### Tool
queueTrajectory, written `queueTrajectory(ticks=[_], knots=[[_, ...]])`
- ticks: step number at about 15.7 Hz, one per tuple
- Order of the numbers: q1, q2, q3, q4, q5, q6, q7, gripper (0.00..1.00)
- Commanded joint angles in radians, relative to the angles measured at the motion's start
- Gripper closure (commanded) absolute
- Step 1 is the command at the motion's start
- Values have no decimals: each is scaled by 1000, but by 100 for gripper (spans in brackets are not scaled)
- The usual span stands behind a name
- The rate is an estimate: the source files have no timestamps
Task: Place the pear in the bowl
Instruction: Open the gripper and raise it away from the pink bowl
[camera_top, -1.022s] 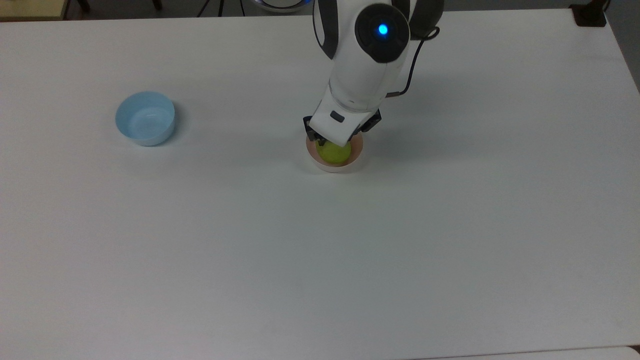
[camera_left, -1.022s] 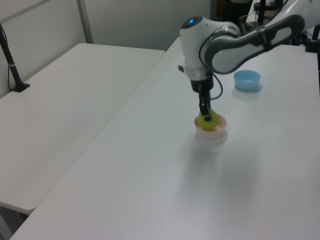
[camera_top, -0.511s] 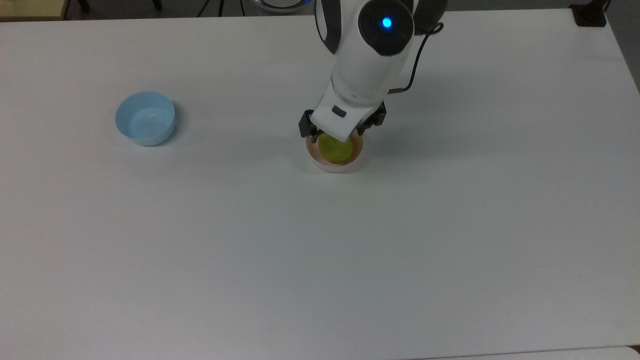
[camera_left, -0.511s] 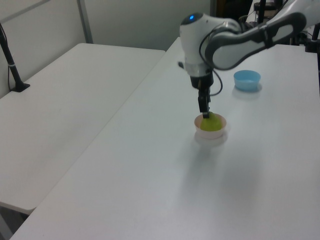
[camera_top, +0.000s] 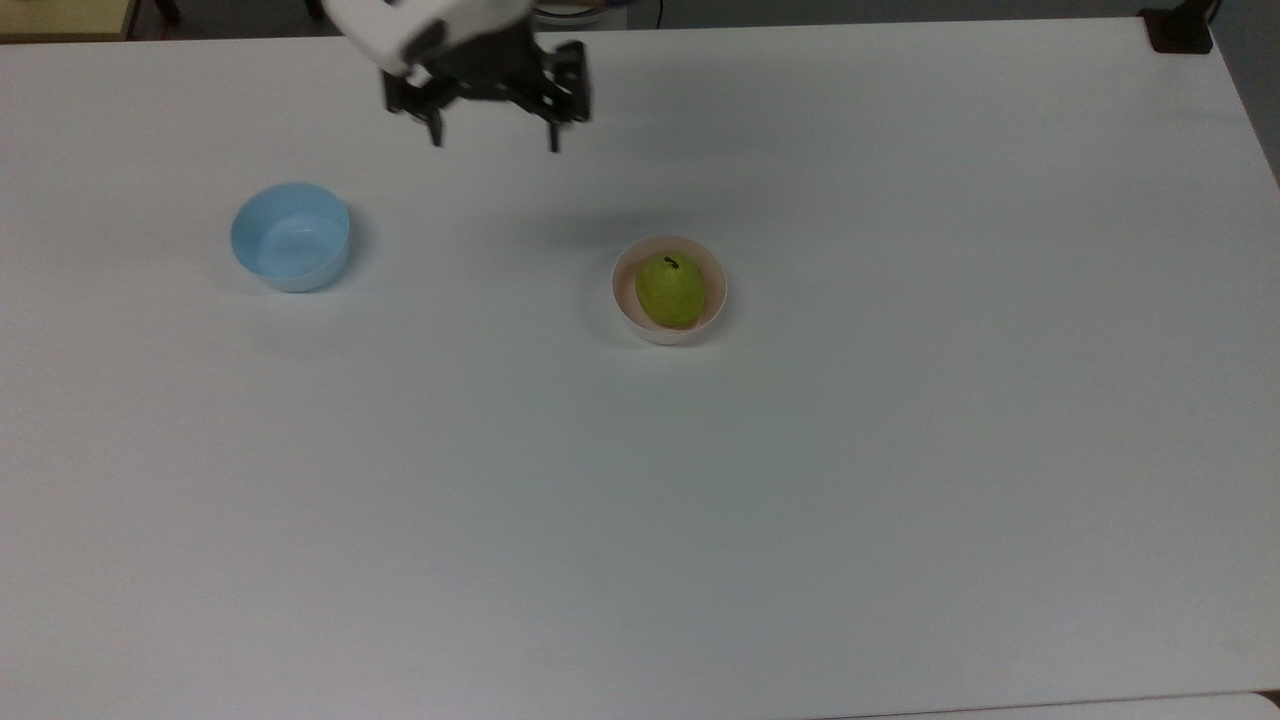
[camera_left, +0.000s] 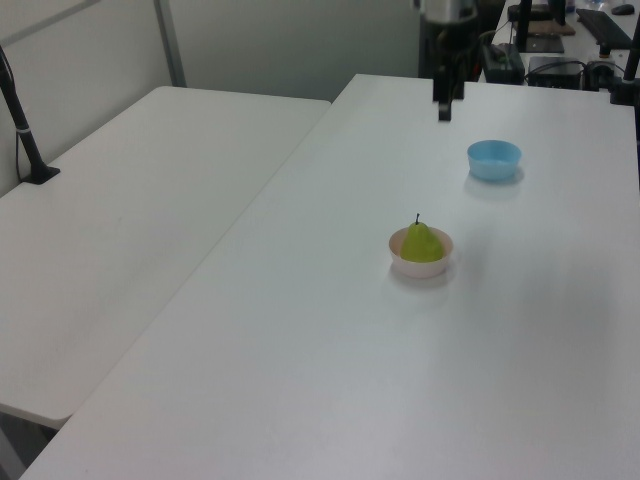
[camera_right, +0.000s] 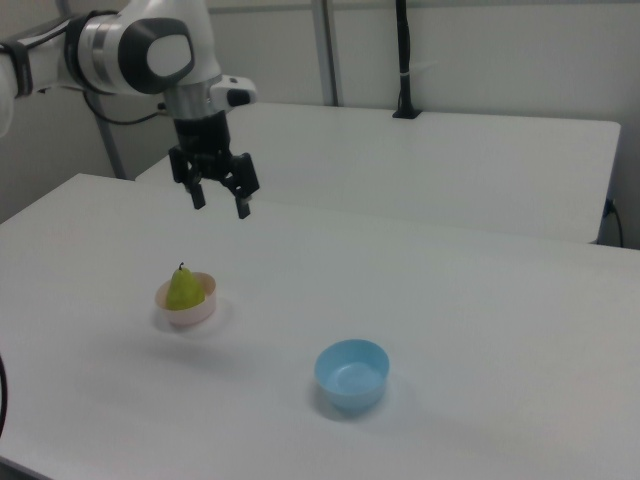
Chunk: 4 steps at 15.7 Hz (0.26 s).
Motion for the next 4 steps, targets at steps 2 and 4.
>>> queueTrajectory(ticks=[2, 4], knots=[[-103, -58, 40, -35, -4, -23, 4, 0], [-105, -60, 40, -33, -4, -31, 6, 0]])
